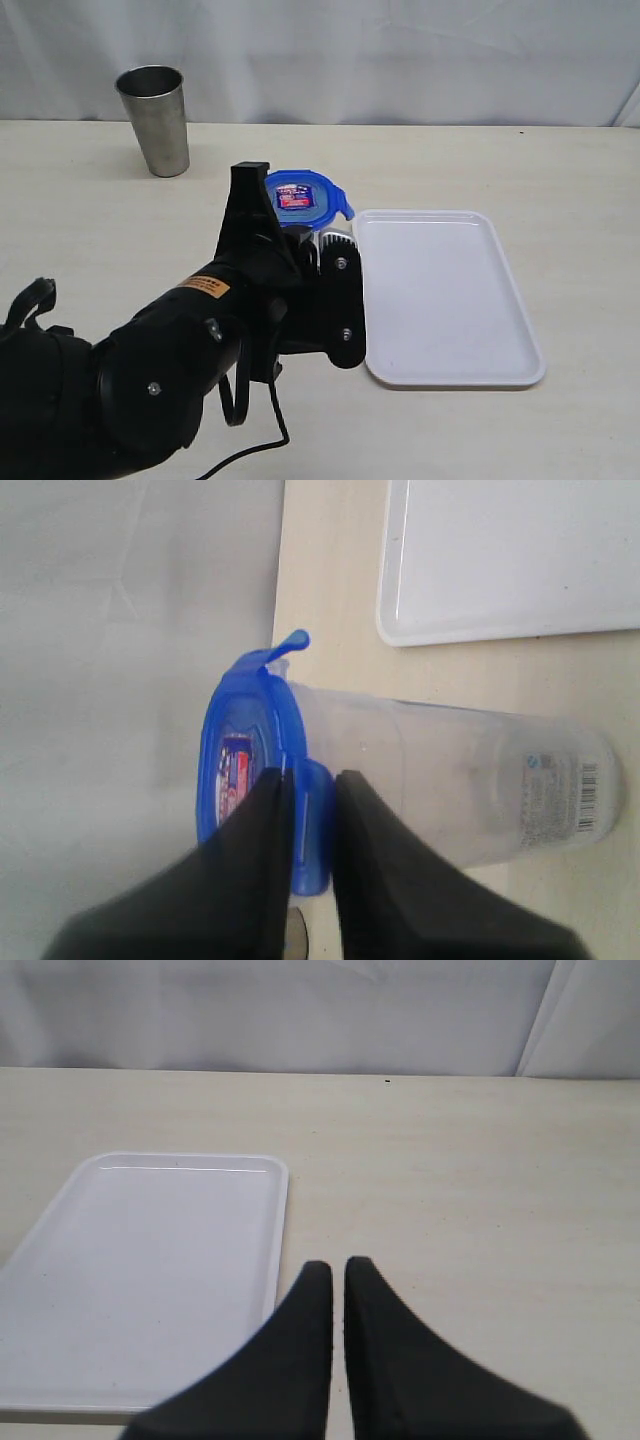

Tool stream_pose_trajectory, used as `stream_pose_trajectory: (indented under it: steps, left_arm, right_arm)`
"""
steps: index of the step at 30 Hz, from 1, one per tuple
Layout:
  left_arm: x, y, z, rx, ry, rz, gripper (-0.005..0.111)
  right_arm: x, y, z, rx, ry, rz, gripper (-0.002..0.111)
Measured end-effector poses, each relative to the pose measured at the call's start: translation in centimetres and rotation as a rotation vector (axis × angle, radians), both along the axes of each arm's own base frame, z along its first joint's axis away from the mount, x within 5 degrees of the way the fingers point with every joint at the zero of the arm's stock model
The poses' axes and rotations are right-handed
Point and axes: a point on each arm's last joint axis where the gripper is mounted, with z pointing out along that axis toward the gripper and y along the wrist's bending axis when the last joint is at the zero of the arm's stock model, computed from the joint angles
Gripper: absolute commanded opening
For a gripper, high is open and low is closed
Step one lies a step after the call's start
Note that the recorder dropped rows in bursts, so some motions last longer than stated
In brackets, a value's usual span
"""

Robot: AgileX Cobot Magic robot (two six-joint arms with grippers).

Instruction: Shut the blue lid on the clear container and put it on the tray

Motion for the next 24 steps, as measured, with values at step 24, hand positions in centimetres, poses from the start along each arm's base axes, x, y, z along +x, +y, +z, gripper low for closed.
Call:
stream_pose_trajectory:
  steps: [24]
  left_arm:
    - [0.1, 1.0, -0.6, -0.051, 0.091, 0.162, 0.057]
  right_arm:
    - [0.0, 0.0, 0.0, 0.0, 0.0, 0.0, 0.004]
